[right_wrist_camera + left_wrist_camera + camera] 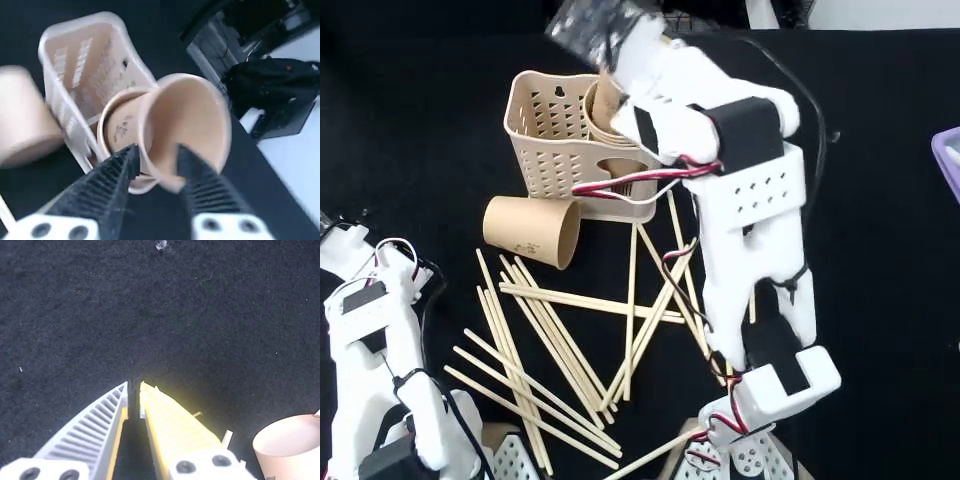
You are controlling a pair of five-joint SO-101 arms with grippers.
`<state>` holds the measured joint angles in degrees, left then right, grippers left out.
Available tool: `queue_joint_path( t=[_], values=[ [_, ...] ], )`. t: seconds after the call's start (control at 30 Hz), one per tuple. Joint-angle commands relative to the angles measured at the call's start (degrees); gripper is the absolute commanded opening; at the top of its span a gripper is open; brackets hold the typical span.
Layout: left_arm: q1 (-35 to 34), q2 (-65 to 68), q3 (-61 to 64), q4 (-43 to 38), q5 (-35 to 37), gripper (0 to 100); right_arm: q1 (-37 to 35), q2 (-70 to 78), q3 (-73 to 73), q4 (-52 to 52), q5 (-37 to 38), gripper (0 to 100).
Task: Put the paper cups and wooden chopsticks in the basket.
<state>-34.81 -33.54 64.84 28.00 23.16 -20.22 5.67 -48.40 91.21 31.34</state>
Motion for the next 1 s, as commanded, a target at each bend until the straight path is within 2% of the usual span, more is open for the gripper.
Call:
queue_joint_path(
  t=[0.0,0.1,0.23,0.3,0.47,0.57,0.97],
  values=[
    [0.13,-1.49,-0.92,-0.97,0.35,5,-2.29,-0.22,-5.58,-1.41,-7.82,31.7],
    [0.13,-1.49,-0.84,-0.97,0.35,5,-4.57,-0.31,-8.84,0.97,-8.44,30.0],
    [0.13,-1.49,-0.84,-0.97,0.35,5,-10.55,-0.31,-14.02,10.11,-8.00,25.2],
    [0.13,-1.49,-0.92,-0.97,0.35,5,-12.57,-1.01,-13.14,10.11,-8.09,23.6],
    [0.04,-1.49,-0.84,-0.97,0.35,5,-17.49,-5.85,-0.66,10.02,-8.97,23.0],
    [0.04,-1.49,-0.92,-0.97,0.35,5,-20.92,-10.24,12.09,8.70,-13.45,23.3],
    [-5.14,-1.49,-1.89,-0.62,0.79,5,-24.26,-29.14,70.81,-28.57,-34.02,23.1]
  ],
)
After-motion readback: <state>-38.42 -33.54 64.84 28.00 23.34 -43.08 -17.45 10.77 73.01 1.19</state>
